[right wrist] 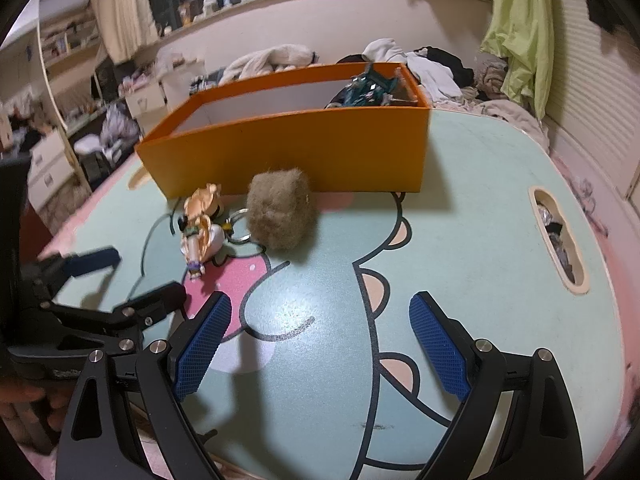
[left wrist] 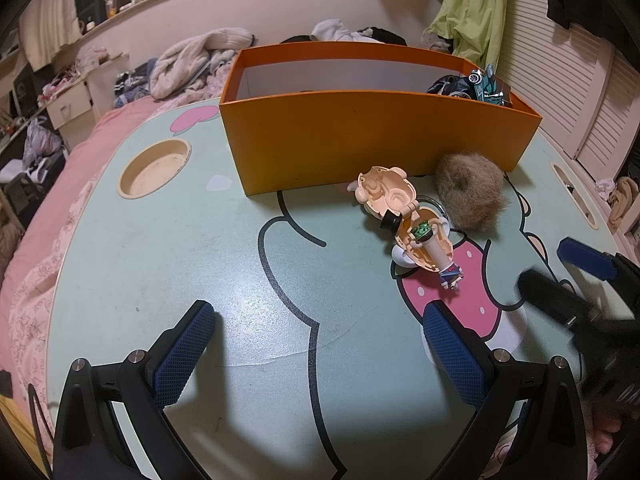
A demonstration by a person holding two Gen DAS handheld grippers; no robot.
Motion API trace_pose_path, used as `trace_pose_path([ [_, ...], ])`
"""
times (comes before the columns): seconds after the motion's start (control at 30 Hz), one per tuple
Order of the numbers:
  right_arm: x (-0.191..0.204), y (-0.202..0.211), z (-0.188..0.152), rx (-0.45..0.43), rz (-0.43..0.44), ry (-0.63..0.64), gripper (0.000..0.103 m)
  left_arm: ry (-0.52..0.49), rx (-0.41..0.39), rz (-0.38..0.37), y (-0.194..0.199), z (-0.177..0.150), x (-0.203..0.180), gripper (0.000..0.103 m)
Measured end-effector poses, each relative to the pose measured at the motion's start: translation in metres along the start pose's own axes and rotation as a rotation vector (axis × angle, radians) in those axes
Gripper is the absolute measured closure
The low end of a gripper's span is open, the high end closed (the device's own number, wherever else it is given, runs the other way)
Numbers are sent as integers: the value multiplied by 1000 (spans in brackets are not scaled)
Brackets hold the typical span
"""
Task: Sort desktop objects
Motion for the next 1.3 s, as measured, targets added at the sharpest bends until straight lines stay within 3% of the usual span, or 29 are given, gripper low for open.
trace_pose_path([
  [0.13,-3,13,16,-57,88,-67,20,0,-1,0,0,0,1,0],
  [0.27,15,6,31,-46,144,-79,32,0,0,0,0,-1,-1,0],
  [0.37,28,-6,43,-61,118,-75,33,1,-1,1,0,-1,-1,0],
  [0.43,33,-19,45,-26,107,-63,33,1,-1,1,0,-1,-2,0],
  [0.47,36,-26,44,3,100,-55,46,1,-1,1,0,-1,-2,0],
  [0.5,37,-33,42,33,100,-50,70,1,-1,1,0,-1,-2,0],
  [0.53,36,-37,40,54,108,-51,80,1,-1,1,0,-1,-2,0],
  [0.7,19,-16,34,-17,176,-105,81,0,-3,3,2,1,-2,0],
  [0.83,11,4,30,-88,175,-114,81,0,-24,-26,11,5,-3,1],
  [1.07,5,26,33,-198,153,-136,81,-44,-63,-38,7,53,-13,2],
  [1.17,2,27,36,-200,155,-150,81,-35,-22,-53,-12,60,-15,29],
  [1.23,2,24,36,-187,152,-156,81,-37,-47,-66,-13,59,-14,59],
  [1.3,-1,21,37,-178,154,-167,81,-27,-65,-94,-10,54,-12,69],
])
Point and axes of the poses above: each gripper's, at about its wrist camera, not at the fingertips, and y roughly against the way its jaws point, x to its left, z to its top, the point moved 3 cm from there along -y, roughly the way its jaws point, and after that the axes turned 13 degrees about -y, right-handed, at the moved point
